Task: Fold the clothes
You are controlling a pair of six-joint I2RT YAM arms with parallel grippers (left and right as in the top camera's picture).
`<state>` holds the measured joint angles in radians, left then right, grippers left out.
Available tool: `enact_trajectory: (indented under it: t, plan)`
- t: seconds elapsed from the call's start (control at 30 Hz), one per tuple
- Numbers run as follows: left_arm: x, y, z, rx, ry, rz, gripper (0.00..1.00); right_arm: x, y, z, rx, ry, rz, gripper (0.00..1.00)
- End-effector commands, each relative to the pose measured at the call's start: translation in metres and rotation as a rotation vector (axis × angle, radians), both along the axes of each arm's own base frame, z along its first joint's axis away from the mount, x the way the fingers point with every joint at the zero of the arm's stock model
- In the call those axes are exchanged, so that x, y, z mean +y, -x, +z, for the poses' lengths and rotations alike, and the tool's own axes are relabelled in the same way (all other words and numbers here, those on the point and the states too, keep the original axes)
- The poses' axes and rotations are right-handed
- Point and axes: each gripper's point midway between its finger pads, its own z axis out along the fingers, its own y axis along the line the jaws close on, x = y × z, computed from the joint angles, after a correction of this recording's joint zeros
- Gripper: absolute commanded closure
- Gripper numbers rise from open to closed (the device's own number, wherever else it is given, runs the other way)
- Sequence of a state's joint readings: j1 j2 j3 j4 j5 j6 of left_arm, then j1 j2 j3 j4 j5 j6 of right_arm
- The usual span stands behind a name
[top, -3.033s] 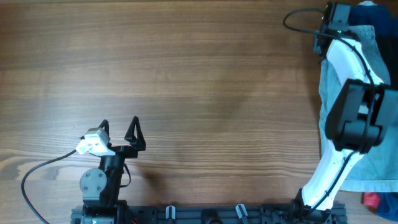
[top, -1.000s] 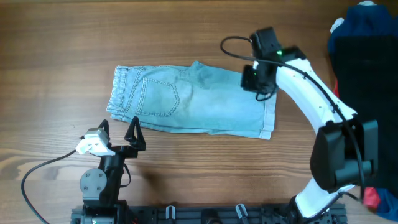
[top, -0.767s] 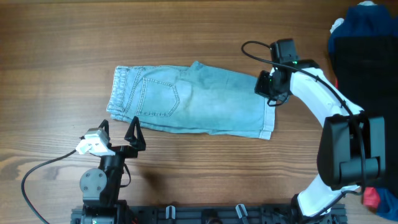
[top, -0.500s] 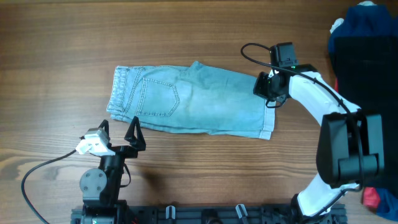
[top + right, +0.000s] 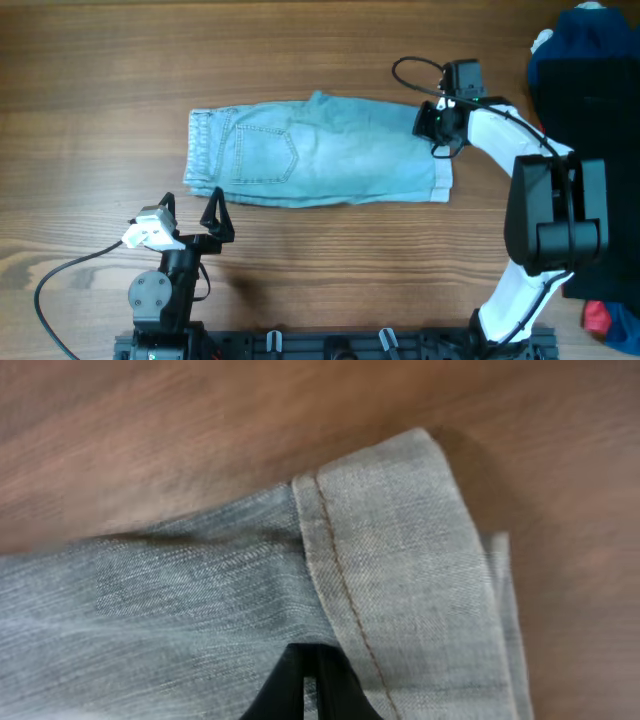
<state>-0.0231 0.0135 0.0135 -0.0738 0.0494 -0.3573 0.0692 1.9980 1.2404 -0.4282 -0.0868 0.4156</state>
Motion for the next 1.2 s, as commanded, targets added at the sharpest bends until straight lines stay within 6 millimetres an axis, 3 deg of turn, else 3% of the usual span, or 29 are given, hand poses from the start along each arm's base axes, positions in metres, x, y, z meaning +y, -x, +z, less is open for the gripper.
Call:
enact_trajectory:
  t: [0.0, 0.07, 0.2, 0.3, 0.37, 0.53, 0.7, 0.73, 0.83, 0.93, 1.07, 1.17]
  plan:
    - [0.003, 0.000, -0.002, 0.000, -0.013, 0.014, 0.00, -0.048, -0.011, -0.004, -0.009, 0.142, -0.065, 0.92]
    - [0.003, 0.000, -0.002, 0.000, -0.013, 0.014, 0.00, -0.056, -0.010, -0.004, -0.003, 0.137, -0.083, 0.84]
    - [0.003, 0.000, -0.002, 0.000, -0.013, 0.014, 0.00, -0.063, -0.002, -0.007, 0.035, 0.141, -0.094, 0.83]
    - [0.003, 0.000, -0.002, 0.000, -0.013, 0.014, 0.00, -0.062, -0.001, 0.000, 0.029, 0.138, -0.099, 0.64]
    - [0.003, 0.000, -0.002, 0.000, -0.013, 0.014, 0.00, -0.060, -0.003, 0.011, 0.005, 0.126, -0.103, 0.57]
    - [0.003, 0.000, -0.002, 0.000, -0.013, 0.014, 0.00, -0.043, -0.011, 0.073, -0.131, 0.030, -0.068, 0.19]
    - [0.003, 0.000, -0.002, 0.000, -0.013, 0.014, 0.00, -0.034, -0.003, 0.146, -0.270, -0.017, -0.048, 0.10]
    - [0.003, 0.000, -0.002, 0.000, -0.013, 0.014, 0.00, -0.033, 0.003, 0.163, -0.295, -0.030, -0.066, 0.01]
    - [0.003, 0.000, -0.002, 0.000, -0.013, 0.014, 0.00, -0.033, 0.028, 0.190, -0.300, -0.054, -0.106, 0.00]
    - [0.003, 0.000, -0.002, 0.000, -0.013, 0.014, 0.00, -0.032, 0.057, 0.187, -0.207, -0.073, -0.138, 0.01]
    - [0.003, 0.000, -0.002, 0.000, -0.013, 0.014, 0.00, -0.002, 0.090, 0.175, -0.045, -0.227, -0.090, 0.01]
    - [0.003, 0.000, -0.002, 0.000, -0.013, 0.014, 0.00, 0.000, 0.108, 0.167, 0.025, -0.219, -0.050, 0.01]
